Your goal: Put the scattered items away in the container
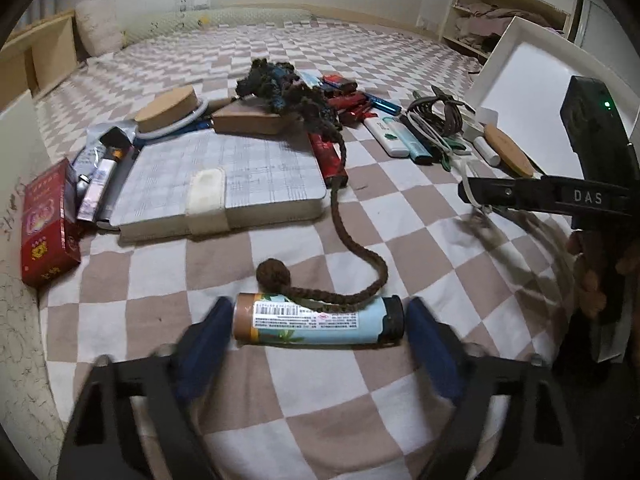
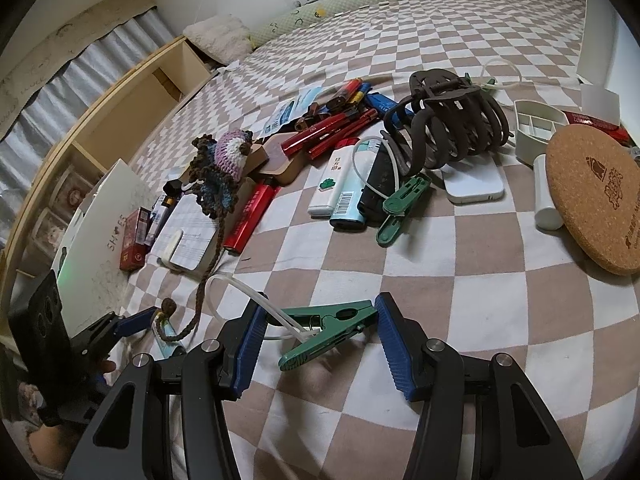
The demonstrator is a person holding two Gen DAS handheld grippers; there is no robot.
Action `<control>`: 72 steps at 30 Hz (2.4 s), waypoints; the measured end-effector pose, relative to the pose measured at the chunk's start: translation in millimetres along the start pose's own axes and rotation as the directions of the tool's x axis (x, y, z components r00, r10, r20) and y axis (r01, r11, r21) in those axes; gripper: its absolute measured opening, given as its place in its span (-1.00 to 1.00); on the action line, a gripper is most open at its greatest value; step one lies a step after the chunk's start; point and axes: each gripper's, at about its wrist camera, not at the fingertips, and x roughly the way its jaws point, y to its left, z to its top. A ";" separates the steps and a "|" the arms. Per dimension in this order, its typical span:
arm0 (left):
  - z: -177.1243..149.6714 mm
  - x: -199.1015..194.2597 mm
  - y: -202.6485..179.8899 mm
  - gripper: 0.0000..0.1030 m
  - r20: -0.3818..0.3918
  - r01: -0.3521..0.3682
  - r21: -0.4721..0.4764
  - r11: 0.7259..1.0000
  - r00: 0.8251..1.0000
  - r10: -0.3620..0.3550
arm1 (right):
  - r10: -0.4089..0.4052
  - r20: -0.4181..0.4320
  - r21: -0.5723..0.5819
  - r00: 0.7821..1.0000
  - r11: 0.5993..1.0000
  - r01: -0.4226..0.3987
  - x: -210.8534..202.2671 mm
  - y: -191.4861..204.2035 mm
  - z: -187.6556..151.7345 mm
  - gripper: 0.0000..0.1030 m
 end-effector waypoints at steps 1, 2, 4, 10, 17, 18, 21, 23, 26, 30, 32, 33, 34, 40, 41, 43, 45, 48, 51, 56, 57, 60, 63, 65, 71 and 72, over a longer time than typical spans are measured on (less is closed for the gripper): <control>-1.7 -1.7 1.0 0.60 0.009 0.004 -0.003 1.000 1.000 -0.004 | -0.004 0.000 -0.009 1.000 1.000 0.004 -0.4 2.1 -0.7 0.08; -3.3 -3.4 2.1 0.60 0.019 0.005 -0.013 1.000 1.000 -0.005 | -0.015 0.000 -0.023 1.000 1.000 0.015 -0.9 5.0 -1.6 0.08; -5.4 -7.0 3.7 0.60 0.036 0.009 -0.034 0.999 0.999 -0.008 | -0.035 0.007 -0.036 0.999 0.999 0.035 -2.4 10.4 -4.5 0.08; -7.3 -18.3 8.9 0.60 0.040 0.033 -0.060 0.998 0.999 -0.030 | -0.126 0.021 -0.090 0.992 0.988 0.127 -1.7 31.6 -20.7 0.08; -17.3 -37.1 12.4 0.60 0.032 0.065 -0.119 0.991 0.998 -0.062 | -0.128 0.021 -0.129 0.992 0.983 0.129 -1.7 56.0 -37.4 0.08; -19.3 -40.9 12.0 0.60 0.034 0.070 -0.116 0.991 0.997 -0.066 | -0.128 0.019 -0.135 0.992 0.982 0.129 -1.7 59.6 -39.8 0.08; -25.9 -54.4 11.3 0.60 0.044 0.083 -0.107 0.991 0.996 -0.078 | -0.118 0.009 -0.143 0.993 0.983 0.119 -2.2 70.8 -47.5 0.08; -29.7 -65.3 11.9 0.60 0.052 0.093 -0.099 0.991 0.995 -0.088 | -0.106 0.000 -0.142 0.994 0.984 0.105 -1.7 78.5 -51.7 0.08; -29.9 -83.8 14.6 0.60 0.083 0.090 -0.080 0.993 0.993 -0.083 | -0.087 -0.005 -0.142 0.996 0.986 0.085 -1.6 90.5 -52.5 0.08; -20.5 -111.8 28.9 0.60 0.132 0.081 -0.101 0.992 0.989 -0.067 | -0.057 0.008 -0.164 0.998 0.985 0.057 -8.1 112.7 -45.2 0.08; -14.4 -125.2 37.3 0.60 0.159 0.082 -0.105 0.991 0.985 -0.065 | -0.033 0.024 -0.173 0.999 0.984 0.037 -15.2 125.7 -37.4 0.08; -11.2 -132.8 41.5 0.60 0.175 0.087 -0.105 0.991 0.982 -0.068 | -0.022 0.032 -0.180 0.999 0.983 0.027 -18.2 131.9 -33.4 0.08; -7.7 -140.3 45.9 0.60 0.186 0.116 -0.108 0.987 0.978 -0.094 | -0.011 0.043 -0.192 0.999 0.981 0.019 -21.7 139.5 -28.9 0.08; 7.2 -180.5 70.1 0.60 0.264 0.103 -0.128 0.986 0.962 -0.066 | 0.071 0.090 -0.248 0.993 0.968 -0.047 -35.2 185.3 -4.0 0.08; 8.8 -185.3 75.1 0.60 0.272 0.097 -0.133 0.986 0.961 -0.058 | 0.080 0.095 -0.258 0.992 0.965 -0.053 -36.3 192.8 -0.7 0.08; 10.6 -197.2 87.4 0.60 0.294 0.073 -0.144 0.987 0.955 -0.028 | 0.097 0.098 -0.271 0.990 0.960 -0.067 -36.4 204.4 4.7 0.08; 10.9 -207.7 102.3 0.60 0.310 0.054 -0.167 0.984 0.951 0.001 | 0.112 0.099 -0.284 0.989 0.955 -0.080 -35.7 216.3 9.9 0.08; 8.9 -223.2 126.2 0.60 0.328 0.021 -0.213 0.977 0.943 0.052 | 0.136 0.098 -0.294 0.986 0.950 -0.102 -34.5 231.2 17.6 0.08; 4.2 -239.9 150.6 0.60 0.341 -0.014 -0.258 0.966 0.934 0.105 | 0.169 0.097 -0.309 0.981 0.942 -0.131 -32.2 249.0 24.9 0.08; -8.0 -266.5 191.9 0.60 0.323 -0.120 -0.345 0.931 0.916 0.238 | 0.222 0.085 -0.336 0.971 0.924 -0.182 -23.9 278.4 34.0 0.08; -11.7 -270.8 200.7 0.60 0.312 -0.136 -0.368 0.920 0.914 0.260 | 0.227 0.081 -0.340 0.970 0.922 -0.187 -22.5 281.3 34.3 0.08; -21.4 -278.4 220.9 0.60 0.272 -0.168 -0.411 0.896 0.916 0.296 | 0.249 0.065 -0.354 0.966 0.911 -0.211 -16.0 293.8 35.2 0.08; -32.2 -278.0 229.1 0.60 0.234 -0.177 -0.424 0.888 0.926 0.296 | 0.278 0.037 -0.359 0.960 0.900 -0.247 -7.3 304.7 35.0 0.08; -39.4 -274.1 229.4 0.60 0.196 -0.202 -0.417 0.886 0.932 0.304 | 0.290 0.020 -0.367 0.957 0.892 -0.263 -2.5 312.7 34.2 0.08; -57.7 -257.2 227.8 0.60 0.049 -0.267 -0.397 0.878 0.949 0.311 | 0.305 -0.022 -0.390 0.952 0.874 -0.289 8.7 332.4 30.1 0.08; -60.3 -254.3 227.8 0.60 0.020 -0.277 -0.396 0.875 0.951 0.310 | 0.307 -0.026 -0.393 0.951 0.872 -0.292 10.4 334.4 29.6 0.08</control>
